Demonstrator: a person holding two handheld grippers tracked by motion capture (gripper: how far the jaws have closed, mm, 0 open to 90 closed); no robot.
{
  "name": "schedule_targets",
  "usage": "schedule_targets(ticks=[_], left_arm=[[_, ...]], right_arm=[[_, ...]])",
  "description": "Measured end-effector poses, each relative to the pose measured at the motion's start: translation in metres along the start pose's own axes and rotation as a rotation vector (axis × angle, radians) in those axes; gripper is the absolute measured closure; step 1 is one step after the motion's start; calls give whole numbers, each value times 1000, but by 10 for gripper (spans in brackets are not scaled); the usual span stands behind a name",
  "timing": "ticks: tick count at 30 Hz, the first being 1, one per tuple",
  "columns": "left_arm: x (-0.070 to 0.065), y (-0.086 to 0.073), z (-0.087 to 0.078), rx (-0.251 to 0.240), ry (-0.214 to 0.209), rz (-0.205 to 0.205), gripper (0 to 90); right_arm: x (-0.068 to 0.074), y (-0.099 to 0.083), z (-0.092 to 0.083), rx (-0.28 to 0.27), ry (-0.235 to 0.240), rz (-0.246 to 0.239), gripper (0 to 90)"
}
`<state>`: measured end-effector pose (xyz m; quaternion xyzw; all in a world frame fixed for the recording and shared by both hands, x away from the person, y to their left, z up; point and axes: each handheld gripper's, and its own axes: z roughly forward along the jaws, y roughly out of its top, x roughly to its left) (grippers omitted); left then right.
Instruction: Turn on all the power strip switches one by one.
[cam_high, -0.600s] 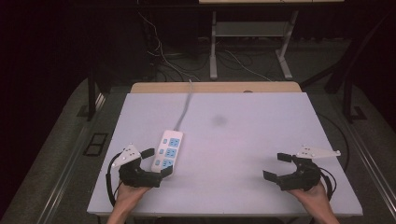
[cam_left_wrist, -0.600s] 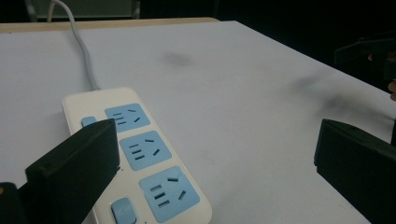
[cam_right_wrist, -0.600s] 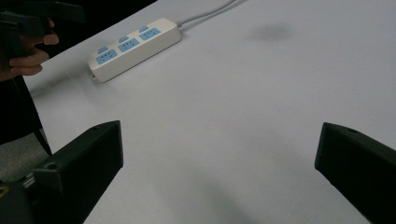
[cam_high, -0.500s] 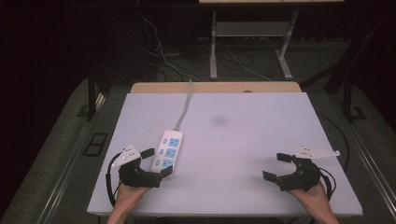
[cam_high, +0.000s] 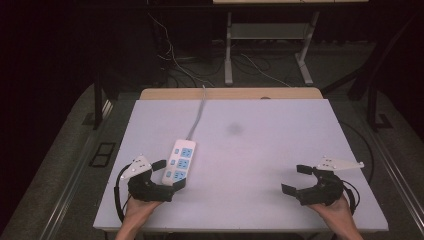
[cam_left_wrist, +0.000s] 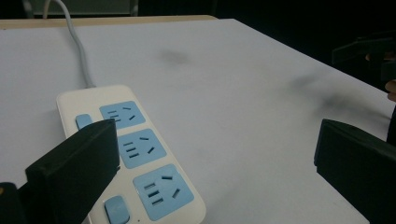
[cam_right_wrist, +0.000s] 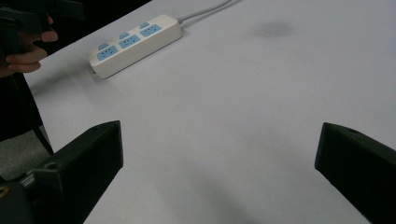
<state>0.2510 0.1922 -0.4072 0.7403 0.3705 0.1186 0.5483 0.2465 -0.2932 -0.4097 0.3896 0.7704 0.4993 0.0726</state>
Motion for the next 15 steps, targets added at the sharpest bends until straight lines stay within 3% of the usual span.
schedule_targets(ticks=[8, 15], left_arm=[[0, 1, 1, 22, -1, 0, 0], [3, 5, 0, 39, -2, -25, 0]], right_arm=[[0, 0, 0, 2, -7, -6, 8], [-1, -1, 0, 7, -7, -6, 8]])
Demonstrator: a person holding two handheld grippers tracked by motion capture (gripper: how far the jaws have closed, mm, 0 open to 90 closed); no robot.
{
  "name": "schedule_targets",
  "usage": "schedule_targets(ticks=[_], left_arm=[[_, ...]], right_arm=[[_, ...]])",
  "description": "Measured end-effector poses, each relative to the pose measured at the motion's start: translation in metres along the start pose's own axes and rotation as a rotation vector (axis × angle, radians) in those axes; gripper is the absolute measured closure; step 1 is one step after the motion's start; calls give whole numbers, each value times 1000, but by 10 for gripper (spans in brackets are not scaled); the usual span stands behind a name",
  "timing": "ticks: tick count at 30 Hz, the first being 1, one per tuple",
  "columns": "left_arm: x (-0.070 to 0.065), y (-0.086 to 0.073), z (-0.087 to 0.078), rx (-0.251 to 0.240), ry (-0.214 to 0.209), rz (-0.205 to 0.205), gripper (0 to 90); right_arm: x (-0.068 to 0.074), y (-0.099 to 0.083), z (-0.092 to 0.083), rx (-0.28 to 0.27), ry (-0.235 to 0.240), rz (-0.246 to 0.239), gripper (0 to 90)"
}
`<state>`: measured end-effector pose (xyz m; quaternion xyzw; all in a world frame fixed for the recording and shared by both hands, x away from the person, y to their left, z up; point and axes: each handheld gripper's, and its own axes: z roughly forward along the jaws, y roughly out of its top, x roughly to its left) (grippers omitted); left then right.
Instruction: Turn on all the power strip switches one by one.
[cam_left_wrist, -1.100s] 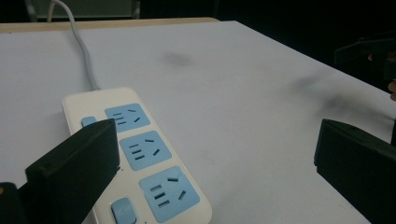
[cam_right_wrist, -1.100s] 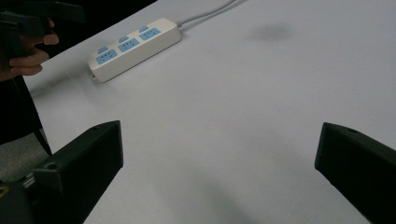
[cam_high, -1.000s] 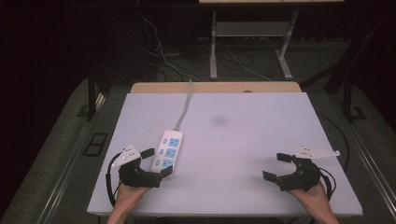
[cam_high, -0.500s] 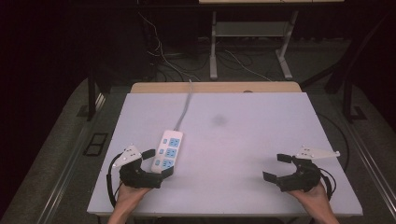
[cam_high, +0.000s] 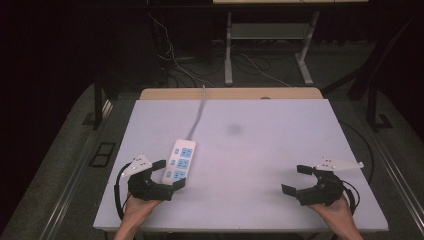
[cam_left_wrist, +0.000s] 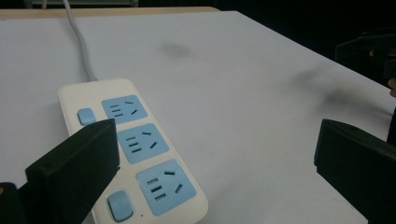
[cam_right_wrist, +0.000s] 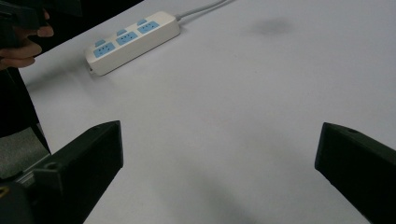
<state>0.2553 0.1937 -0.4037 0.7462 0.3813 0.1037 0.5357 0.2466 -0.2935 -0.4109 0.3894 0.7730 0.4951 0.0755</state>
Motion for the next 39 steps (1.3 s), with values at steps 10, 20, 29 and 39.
schedule_targets(ticks=[10, 20, 29, 39], left_arm=[[3, 12, -1, 20, 0, -6, 0], [10, 20, -5, 43, 15, -5, 0], [17, 25, -6, 98, 20, 3, 0], [24, 34, -6, 151, 27, 21, 0]], right_arm=[[-2, -1, -2, -3, -5, 7, 9], [-1, -2, 0, 6, -4, 5, 8], [-1, -3, 0, 7, -3, 4, 8], [-2, -3, 0, 8, -2, 3, 8]])
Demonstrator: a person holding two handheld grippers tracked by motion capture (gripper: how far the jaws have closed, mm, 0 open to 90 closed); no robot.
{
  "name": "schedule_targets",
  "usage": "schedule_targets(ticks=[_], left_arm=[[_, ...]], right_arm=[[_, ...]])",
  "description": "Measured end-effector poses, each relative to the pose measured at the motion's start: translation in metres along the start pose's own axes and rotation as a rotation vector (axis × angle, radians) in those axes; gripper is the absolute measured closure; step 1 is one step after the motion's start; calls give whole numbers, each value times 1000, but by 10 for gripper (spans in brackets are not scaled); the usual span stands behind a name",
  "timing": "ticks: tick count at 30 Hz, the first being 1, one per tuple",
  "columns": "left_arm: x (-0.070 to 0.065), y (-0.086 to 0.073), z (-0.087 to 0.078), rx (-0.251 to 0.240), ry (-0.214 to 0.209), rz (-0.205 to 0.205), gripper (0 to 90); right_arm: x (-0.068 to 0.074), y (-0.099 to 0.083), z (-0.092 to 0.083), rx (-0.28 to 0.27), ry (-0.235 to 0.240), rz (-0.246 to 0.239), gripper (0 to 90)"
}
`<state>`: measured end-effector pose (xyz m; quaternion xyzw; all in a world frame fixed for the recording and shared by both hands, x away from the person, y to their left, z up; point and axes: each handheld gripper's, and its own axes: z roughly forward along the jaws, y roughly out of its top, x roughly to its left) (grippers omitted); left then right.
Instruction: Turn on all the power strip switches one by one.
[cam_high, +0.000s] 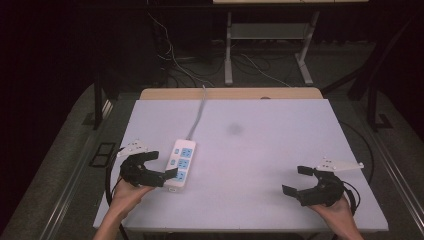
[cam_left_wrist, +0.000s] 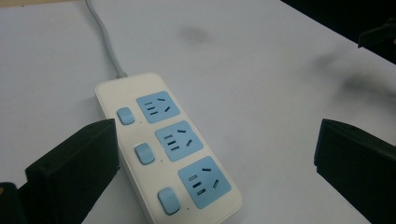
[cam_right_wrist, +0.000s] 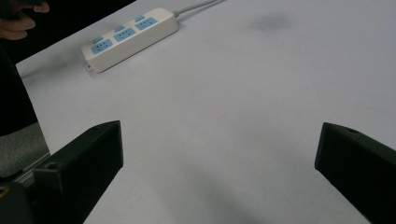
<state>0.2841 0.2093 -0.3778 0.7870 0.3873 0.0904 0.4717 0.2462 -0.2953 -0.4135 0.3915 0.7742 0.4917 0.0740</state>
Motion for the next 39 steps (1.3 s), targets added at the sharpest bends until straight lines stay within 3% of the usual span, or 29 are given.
schedule_targets(ticks=[12, 27, 33, 35, 37, 38, 39], left_arm=[[6, 2, 10, 102, -32, 12, 0], [9, 3, 17, 211, -15, 60, 47], [9, 6, 17, 246, -7, 75, 208], [8, 8, 17, 259, 14, 85, 348], [9, 8, 17, 262, 23, 91, 378], [9, 9, 17, 265, 30, 90, 468], [9, 9, 17, 269, 36, 94, 468]], right_arm=[[0, 0, 0, 3, 2, -2, 9], [1, -1, 2, 13, 3, -10, 8], [1, -1, 2, 13, 1, -15, 8], [1, -1, 2, 11, -1, -19, 9], [1, -1, 2, 11, -1, -20, 8], [2, -1, 2, 10, 0, -21, 8], [2, -1, 2, 10, 0, -21, 8]])
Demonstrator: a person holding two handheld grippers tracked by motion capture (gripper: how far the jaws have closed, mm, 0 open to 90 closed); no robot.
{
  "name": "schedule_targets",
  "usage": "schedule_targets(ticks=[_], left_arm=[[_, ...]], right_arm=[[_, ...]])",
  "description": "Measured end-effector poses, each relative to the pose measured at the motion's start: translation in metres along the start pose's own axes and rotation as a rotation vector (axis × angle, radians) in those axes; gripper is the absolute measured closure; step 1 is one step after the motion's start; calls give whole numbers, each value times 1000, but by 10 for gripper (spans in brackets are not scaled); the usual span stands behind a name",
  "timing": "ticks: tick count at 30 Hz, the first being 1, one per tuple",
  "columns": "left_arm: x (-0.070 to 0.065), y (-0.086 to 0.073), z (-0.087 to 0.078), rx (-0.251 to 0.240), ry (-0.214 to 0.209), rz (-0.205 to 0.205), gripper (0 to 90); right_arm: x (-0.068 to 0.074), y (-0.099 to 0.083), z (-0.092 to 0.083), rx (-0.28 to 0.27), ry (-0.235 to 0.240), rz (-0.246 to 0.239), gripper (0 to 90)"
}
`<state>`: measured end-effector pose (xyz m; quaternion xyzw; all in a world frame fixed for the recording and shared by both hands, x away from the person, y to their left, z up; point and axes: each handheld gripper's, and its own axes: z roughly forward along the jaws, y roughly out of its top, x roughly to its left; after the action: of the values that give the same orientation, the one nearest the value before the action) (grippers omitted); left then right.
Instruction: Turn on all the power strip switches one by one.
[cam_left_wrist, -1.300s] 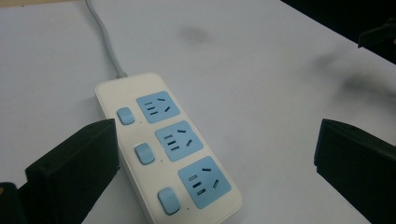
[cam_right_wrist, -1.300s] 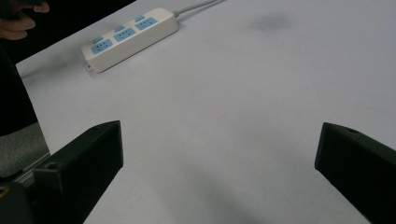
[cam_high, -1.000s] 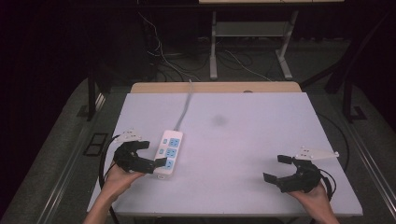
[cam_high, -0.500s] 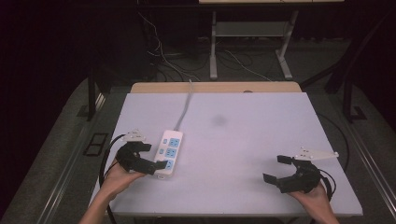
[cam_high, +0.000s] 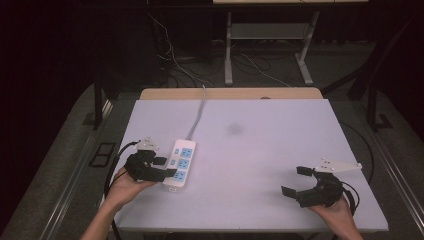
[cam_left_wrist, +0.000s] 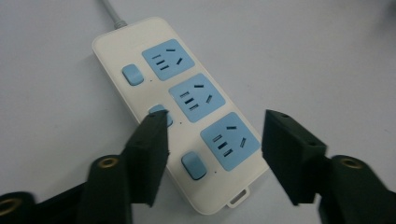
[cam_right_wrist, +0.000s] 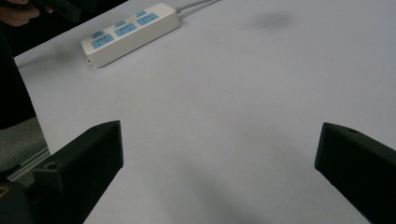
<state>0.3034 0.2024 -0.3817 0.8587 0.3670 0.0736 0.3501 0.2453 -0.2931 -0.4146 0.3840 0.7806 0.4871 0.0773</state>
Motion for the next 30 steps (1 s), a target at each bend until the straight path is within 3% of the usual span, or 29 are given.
schedule_targets(ticks=[5, 12, 17, 30], left_arm=[[1, 0, 0, 24, 31, 25, 615], [1, 0, 3, 57, 26, 37, 803], [1, 0, 4, 60, 17, 44, 878], [6, -4, 13, 110, 11, 43, 891]], right_arm=[[0, 0, 0, -1, -1, -1, 9], [0, 0, 1, 0, -1, -4, 8], [0, 0, 1, 1, -1, -4, 8], [1, -1, 2, 6, 2, -6, 9]])
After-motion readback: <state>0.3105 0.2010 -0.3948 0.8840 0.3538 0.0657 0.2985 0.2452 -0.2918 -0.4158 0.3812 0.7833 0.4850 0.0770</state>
